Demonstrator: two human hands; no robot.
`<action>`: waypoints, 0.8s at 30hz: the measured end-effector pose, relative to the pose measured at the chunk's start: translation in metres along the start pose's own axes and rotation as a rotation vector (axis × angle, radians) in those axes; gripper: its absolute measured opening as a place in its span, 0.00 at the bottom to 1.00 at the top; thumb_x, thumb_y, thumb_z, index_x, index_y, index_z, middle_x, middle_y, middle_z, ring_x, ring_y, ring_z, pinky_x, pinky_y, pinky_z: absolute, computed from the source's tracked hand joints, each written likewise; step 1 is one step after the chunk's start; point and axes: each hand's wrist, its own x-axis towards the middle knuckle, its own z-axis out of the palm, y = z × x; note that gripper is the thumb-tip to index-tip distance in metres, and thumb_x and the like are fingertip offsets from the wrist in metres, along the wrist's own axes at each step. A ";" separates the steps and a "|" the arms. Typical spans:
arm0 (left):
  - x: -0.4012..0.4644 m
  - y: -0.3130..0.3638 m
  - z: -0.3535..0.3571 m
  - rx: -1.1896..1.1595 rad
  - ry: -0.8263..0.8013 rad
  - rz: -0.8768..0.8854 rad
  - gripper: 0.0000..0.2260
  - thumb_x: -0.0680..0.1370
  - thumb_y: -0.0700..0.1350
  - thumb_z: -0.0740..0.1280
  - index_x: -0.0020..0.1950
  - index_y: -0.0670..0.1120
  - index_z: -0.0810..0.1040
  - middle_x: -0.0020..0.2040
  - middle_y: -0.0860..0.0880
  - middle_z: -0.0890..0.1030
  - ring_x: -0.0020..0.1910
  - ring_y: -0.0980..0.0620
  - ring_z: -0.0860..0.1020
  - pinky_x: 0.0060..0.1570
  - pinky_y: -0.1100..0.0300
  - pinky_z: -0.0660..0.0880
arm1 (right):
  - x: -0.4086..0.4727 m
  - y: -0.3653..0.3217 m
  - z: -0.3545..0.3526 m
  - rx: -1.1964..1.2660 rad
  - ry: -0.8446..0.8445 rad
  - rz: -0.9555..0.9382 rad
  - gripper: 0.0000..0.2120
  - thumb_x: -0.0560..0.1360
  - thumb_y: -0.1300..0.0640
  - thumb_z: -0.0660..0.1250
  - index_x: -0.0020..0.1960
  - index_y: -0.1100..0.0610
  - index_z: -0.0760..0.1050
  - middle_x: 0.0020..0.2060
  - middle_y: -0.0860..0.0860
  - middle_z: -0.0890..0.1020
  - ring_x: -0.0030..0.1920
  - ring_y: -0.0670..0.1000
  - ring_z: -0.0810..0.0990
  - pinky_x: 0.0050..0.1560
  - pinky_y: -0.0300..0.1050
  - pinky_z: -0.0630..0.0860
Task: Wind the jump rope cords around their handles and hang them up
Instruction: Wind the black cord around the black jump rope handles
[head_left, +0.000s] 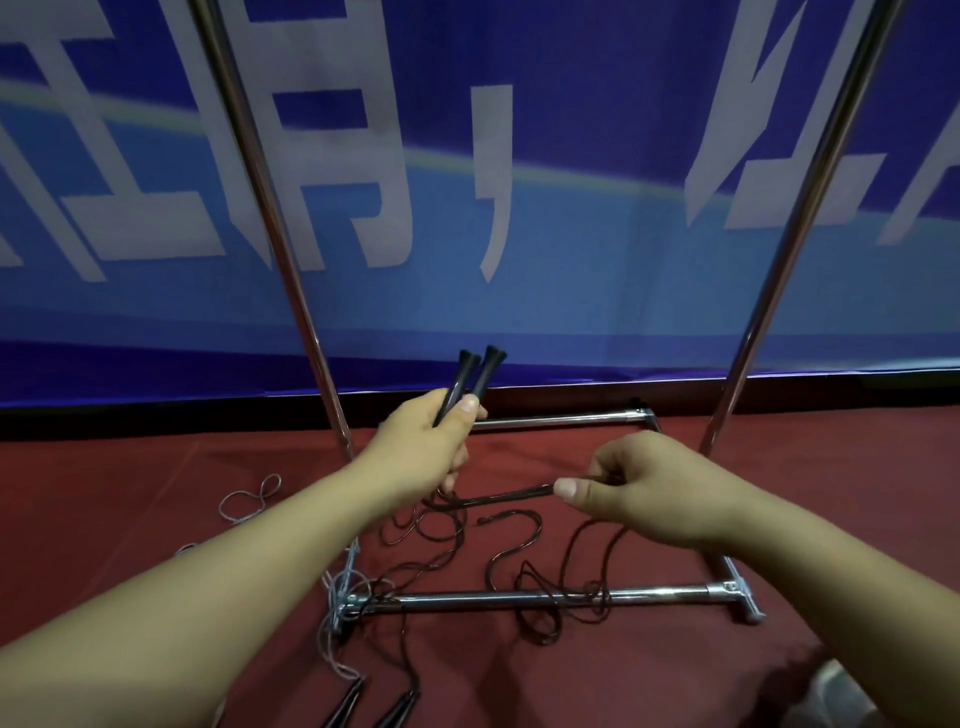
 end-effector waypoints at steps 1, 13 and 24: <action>-0.002 0.003 0.000 0.004 -0.023 -0.021 0.16 0.85 0.55 0.56 0.55 0.44 0.77 0.28 0.49 0.71 0.23 0.53 0.70 0.28 0.62 0.69 | 0.001 0.001 -0.001 0.025 0.025 -0.017 0.23 0.71 0.34 0.70 0.37 0.56 0.77 0.26 0.44 0.72 0.27 0.42 0.68 0.30 0.36 0.67; -0.047 0.035 0.017 0.304 -0.486 0.004 0.23 0.77 0.68 0.54 0.39 0.50 0.71 0.28 0.51 0.78 0.20 0.50 0.76 0.24 0.64 0.68 | -0.004 -0.018 0.031 0.536 0.139 -0.173 0.24 0.77 0.34 0.59 0.40 0.54 0.75 0.32 0.48 0.74 0.34 0.48 0.72 0.40 0.53 0.71; -0.036 0.031 0.010 -0.279 -0.372 -0.219 0.28 0.78 0.66 0.55 0.50 0.50 0.87 0.41 0.46 0.85 0.50 0.54 0.82 0.73 0.45 0.62 | -0.005 -0.019 0.019 0.464 0.390 -0.118 0.20 0.79 0.41 0.60 0.42 0.56 0.76 0.26 0.44 0.67 0.26 0.43 0.64 0.28 0.35 0.62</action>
